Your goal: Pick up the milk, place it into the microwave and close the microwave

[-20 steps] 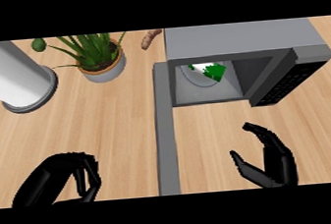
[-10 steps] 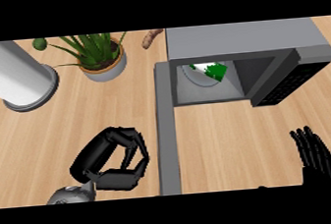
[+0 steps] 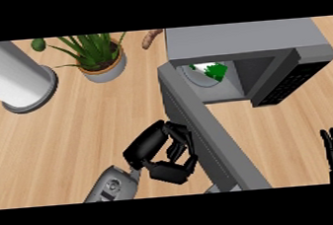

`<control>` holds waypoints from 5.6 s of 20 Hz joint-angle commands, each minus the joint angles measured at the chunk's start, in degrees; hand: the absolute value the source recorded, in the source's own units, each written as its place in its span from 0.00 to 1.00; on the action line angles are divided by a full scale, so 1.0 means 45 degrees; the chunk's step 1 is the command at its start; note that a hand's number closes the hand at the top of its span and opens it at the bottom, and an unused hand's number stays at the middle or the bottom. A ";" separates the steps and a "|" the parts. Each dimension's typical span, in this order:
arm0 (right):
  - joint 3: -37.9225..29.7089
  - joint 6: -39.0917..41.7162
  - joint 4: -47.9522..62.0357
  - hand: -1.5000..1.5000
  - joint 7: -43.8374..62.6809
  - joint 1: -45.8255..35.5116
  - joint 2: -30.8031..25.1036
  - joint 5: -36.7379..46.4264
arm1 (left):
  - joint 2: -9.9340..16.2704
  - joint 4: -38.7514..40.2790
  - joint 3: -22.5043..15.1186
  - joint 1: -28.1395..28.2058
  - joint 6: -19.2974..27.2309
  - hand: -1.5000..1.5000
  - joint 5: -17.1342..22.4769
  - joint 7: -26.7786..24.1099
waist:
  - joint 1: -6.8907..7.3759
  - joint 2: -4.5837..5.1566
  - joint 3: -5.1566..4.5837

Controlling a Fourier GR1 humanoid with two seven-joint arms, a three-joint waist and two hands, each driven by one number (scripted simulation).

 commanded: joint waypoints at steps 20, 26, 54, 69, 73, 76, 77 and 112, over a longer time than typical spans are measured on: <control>0.0379 0.2268 -0.4164 0.00 0.2698 -0.1199 -0.2077 -0.1406 | -0.0066 0.3806 -0.5356 -0.5720 0.5925 1.00 0.7748 -0.0478 | -0.2339 0.0469 -0.0065; 0.0191 0.2474 -0.4772 0.00 0.3025 -0.1458 -0.2472 -0.1633 | -0.0067 0.4870 -0.5008 -0.6876 0.6417 1.00 0.8735 -0.0919 | -0.3188 0.0652 -0.0052; -0.0934 0.3150 -0.5771 0.00 0.4801 -0.2629 -0.4093 -0.3374 | -0.0027 0.7119 -0.4627 -0.9992 0.8352 1.00 1.1318 -0.1129 | -0.5108 0.1120 0.0008; -0.1724 0.3388 -0.5618 0.00 0.5306 -0.3170 -0.4754 -0.4242 | -0.0017 0.6999 -0.4996 -0.9959 0.9373 1.00 1.1694 -0.1558 | -0.5445 0.1224 0.0046; -0.1820 0.3569 -0.5613 0.00 0.5439 -0.3244 -0.4924 -0.4545 | -0.0015 0.6913 -0.5095 -0.9947 0.9661 1.00 1.1785 -0.1662 | -0.5604 0.1209 0.0056; -0.2022 0.3529 -0.5598 0.00 0.5519 -0.3461 -0.5009 -0.4793 | -0.0014 0.6903 -0.5130 -0.9933 0.9770 1.00 1.1886 -0.1725 | -0.5576 0.1220 0.0043; -0.2105 0.3565 -0.5584 0.00 0.5499 -0.3455 -0.5032 -0.4856 | -0.0014 0.6942 -0.5122 -0.9935 0.9796 1.00 1.1882 -0.1804 | -0.5634 0.1205 0.0053; -0.4660 0.2752 -0.6752 0.00 0.6441 -0.2512 -0.5468 -0.6594 | 0.1026 0.9900 -0.4850 -0.9462 0.9676 0.00 1.4301 -0.2198 | -0.3116 0.1018 -0.0017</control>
